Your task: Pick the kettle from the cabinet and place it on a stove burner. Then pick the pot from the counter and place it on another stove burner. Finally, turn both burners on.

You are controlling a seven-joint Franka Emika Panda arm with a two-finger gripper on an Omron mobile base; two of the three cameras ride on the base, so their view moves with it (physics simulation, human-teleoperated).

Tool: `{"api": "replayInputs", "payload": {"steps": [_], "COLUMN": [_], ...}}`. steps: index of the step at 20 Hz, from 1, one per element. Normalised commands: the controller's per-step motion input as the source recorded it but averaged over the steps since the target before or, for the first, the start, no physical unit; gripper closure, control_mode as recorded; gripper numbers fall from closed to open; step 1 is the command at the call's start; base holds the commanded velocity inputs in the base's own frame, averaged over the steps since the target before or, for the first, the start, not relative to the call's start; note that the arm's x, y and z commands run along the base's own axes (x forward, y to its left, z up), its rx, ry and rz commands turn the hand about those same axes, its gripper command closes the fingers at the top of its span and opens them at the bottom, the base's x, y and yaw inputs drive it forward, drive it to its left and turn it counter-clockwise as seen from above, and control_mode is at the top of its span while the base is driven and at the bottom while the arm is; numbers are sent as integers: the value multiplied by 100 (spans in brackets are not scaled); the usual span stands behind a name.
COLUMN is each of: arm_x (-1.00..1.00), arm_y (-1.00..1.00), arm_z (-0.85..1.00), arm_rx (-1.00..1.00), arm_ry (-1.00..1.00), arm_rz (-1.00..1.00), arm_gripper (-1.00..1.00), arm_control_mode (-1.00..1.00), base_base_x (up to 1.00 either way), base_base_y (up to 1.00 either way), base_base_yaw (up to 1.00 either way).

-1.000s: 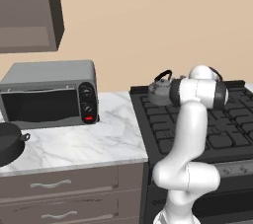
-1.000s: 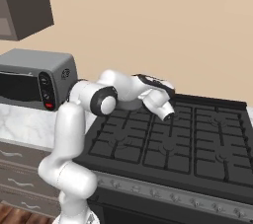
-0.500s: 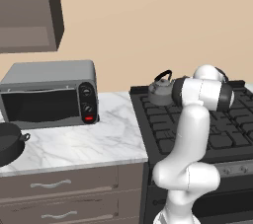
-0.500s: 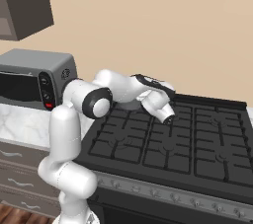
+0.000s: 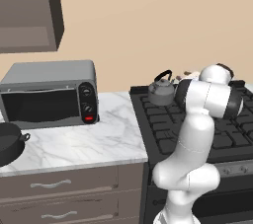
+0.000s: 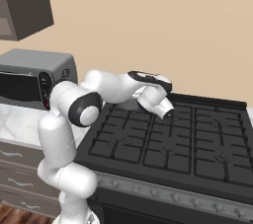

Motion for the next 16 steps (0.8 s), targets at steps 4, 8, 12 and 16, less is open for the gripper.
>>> {"api": "replayInputs", "payload": {"steps": [4, 8, 12, 16], "arm_x": [-46, -51, -54, -48], "arm_y": [32, 33, 35, 34], "arm_z": [41, 34, 22, 20], "arm_rx": [-15, -19, -21, -20], "arm_ry": [0, -4, -7, -7], "arm_rz": [5, 7, 8, 6], "arm_gripper": [-100, -100, -100, -100], "arm_control_mode": [-100, -100, -100, -100], "base_base_x": [0, 0, 0, 0], "base_base_y": [0, 0, 0, 0], "base_base_yaw": [0, 0, 0, 0]}}
